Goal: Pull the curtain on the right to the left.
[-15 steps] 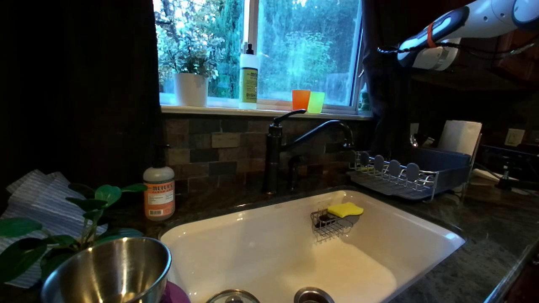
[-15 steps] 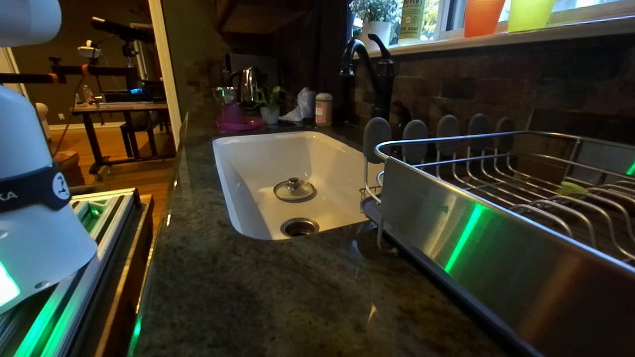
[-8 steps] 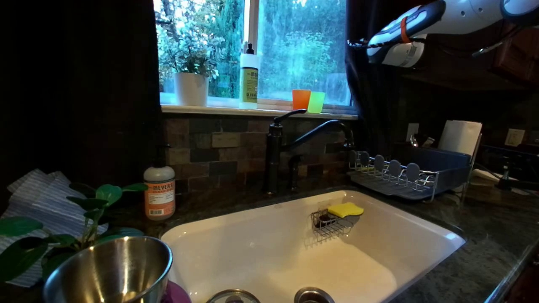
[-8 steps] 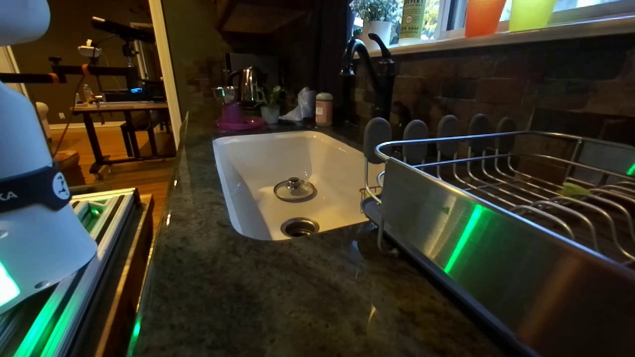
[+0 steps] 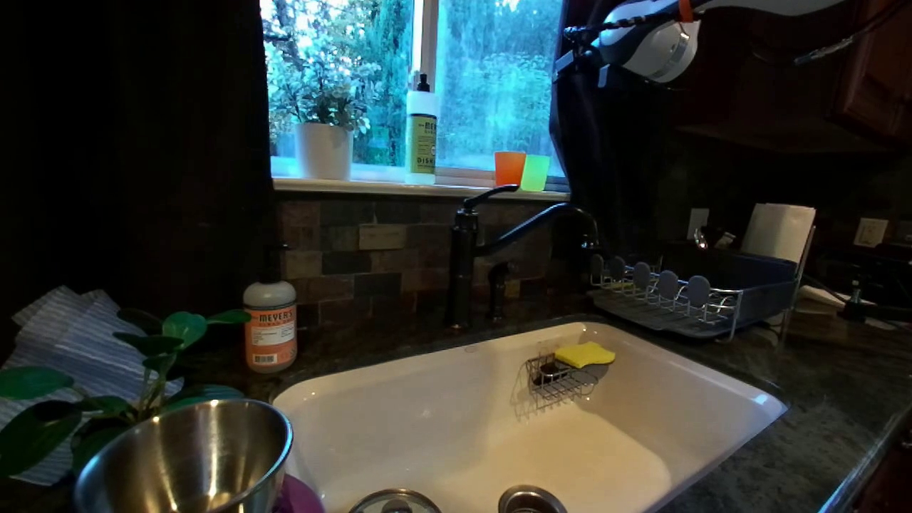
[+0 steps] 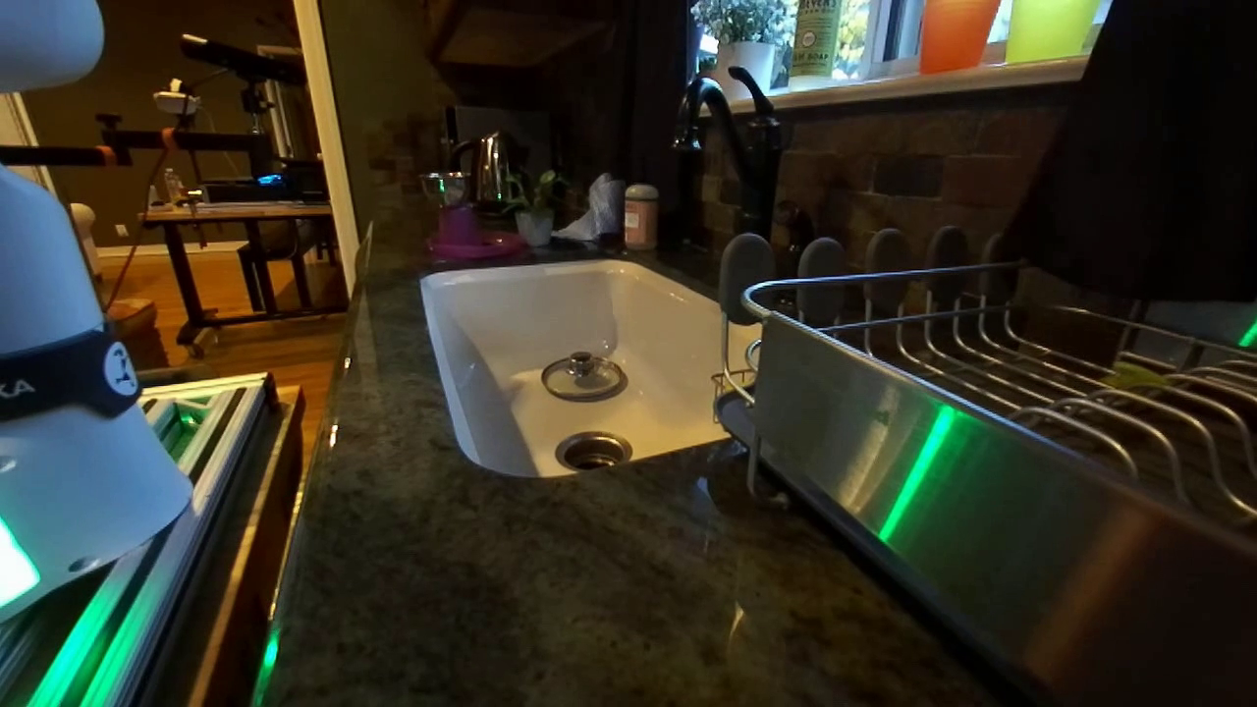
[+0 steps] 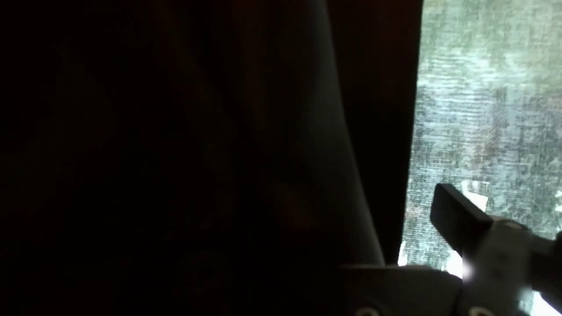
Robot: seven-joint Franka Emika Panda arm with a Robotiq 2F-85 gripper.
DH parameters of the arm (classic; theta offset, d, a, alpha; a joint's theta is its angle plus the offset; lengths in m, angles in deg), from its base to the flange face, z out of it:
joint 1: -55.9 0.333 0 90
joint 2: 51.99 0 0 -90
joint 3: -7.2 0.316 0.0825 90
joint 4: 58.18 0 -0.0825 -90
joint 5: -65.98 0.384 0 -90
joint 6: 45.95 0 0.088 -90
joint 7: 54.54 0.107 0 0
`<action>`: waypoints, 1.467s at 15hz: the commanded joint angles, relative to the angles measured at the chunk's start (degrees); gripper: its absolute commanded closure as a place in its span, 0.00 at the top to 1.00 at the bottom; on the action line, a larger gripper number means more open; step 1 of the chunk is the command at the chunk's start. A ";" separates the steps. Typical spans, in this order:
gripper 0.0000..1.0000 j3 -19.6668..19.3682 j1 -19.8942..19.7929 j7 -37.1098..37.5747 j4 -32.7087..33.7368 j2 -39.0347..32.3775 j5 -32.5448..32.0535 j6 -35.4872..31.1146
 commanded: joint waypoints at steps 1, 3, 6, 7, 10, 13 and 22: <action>1.00 -11.89 5.59 7.38 -7.53 3.57 -12.87 -3.74; 1.00 -21.04 8.70 15.57 -5.29 1.24 -20.40 -5.72; 1.00 -34.41 12.91 28.19 -1.06 -1.73 -29.95 -5.32; 1.00 -38.75 14.50 32.16 1.09 -3.10 -32.40 -4.09; 1.00 -51.87 20.99 44.13 6.59 -6.61 -37.54 -0.43; 1.00 -64.83 30.06 55.68 10.60 -9.07 -43.65 5.53; 1.00 -77.66 63.71 67.15 -4.30 11.75 -64.85 18.74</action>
